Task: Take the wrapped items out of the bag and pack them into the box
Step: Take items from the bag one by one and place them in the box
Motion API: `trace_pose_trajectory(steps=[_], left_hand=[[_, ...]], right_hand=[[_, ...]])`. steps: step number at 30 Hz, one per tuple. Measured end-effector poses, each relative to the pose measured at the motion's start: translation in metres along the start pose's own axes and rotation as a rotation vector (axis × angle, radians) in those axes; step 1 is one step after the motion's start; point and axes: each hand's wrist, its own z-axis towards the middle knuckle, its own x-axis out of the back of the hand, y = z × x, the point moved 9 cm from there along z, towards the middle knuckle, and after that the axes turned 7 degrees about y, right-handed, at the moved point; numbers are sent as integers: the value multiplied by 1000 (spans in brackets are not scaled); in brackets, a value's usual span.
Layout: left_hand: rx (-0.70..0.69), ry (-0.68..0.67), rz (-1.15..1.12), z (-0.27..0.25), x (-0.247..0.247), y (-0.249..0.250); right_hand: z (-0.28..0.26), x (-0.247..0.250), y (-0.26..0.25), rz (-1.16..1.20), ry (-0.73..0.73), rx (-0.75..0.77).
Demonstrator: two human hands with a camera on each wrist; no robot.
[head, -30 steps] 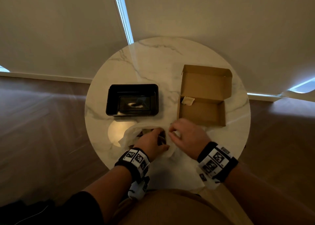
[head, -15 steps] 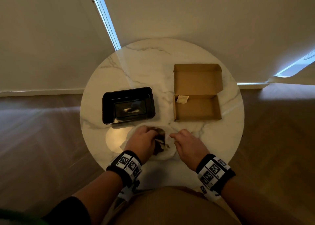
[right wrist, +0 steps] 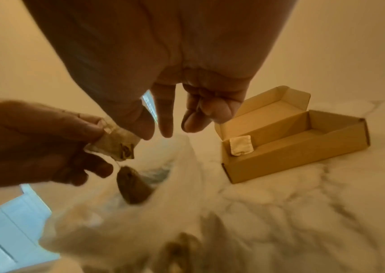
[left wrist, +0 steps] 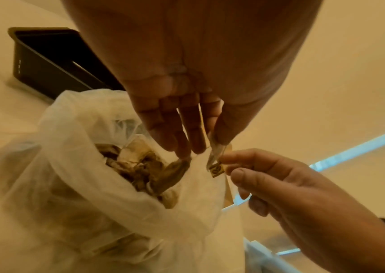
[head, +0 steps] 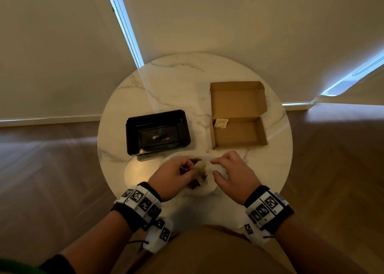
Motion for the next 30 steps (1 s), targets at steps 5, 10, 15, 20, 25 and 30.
trace_pose_trajectory(steps=[5, 10, 15, 20, 25, 30], left_hand=[[-17, -75, -206, -4, 8, 10], [-94, -178, -247, -11, 11, 18], [-117, -230, -146, -13, 10, 19], [-107, -153, -13, -10, 16, 9], [-84, -30, 81, -2, 27, -6], [-36, -18, 127, 0, 27, -21]], right_hand=[[7, 5, -36, 366, -60, 20], [11, -16, -47, 564, -208, -111], [14, -17, -44, 650, -250, -177], [10, -18, -30, 568, -209, -145], [9, -6, -10, 576, -61, -231], [2, 6, 14, 559, 29, -317]])
